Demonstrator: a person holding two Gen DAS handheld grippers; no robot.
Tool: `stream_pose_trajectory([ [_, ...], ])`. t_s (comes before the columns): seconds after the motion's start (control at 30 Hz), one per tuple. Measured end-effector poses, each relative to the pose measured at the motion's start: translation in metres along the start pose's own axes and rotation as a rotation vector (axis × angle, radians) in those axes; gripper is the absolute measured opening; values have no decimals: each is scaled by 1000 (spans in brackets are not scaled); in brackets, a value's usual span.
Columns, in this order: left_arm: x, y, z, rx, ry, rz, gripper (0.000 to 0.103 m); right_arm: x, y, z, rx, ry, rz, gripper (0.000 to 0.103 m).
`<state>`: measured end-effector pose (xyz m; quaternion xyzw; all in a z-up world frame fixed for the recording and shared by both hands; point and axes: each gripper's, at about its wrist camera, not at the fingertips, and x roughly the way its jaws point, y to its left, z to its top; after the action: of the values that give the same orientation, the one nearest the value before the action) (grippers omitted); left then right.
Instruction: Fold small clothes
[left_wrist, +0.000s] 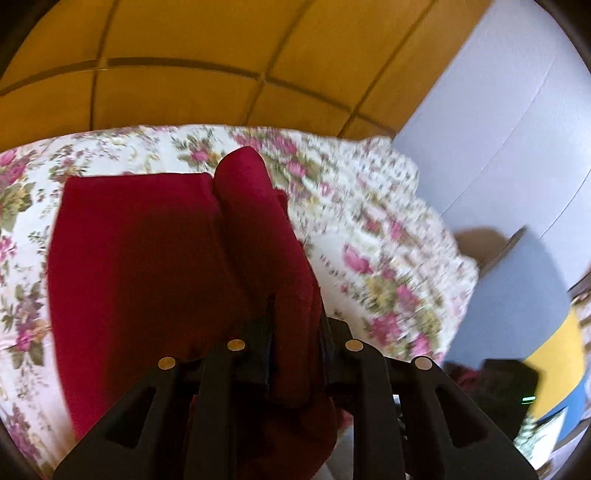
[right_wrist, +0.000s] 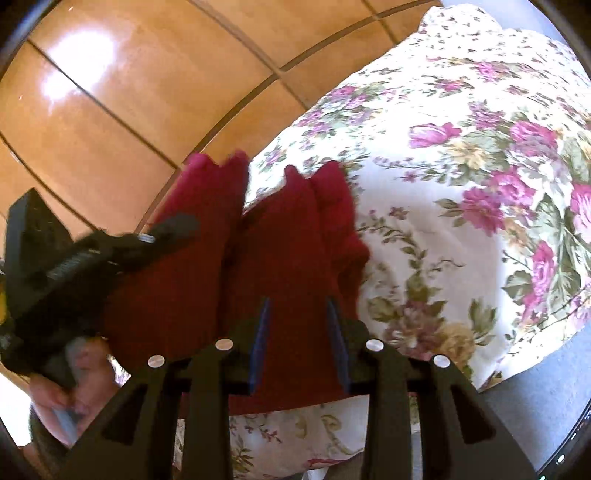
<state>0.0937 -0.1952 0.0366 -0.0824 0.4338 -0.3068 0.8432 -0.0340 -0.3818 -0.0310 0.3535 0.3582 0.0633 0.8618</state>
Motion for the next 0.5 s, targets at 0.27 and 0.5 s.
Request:
stream_pose_trajectory([
  [0.27, -25, -13, -23, 30, -14, -209, 60, -10, -14, 4, 51, -26, -5, 32],
  [0.5, -100, 64, -44, -52, -268, 93, 67, -13, 6, 14, 69, -37, 119, 61],
])
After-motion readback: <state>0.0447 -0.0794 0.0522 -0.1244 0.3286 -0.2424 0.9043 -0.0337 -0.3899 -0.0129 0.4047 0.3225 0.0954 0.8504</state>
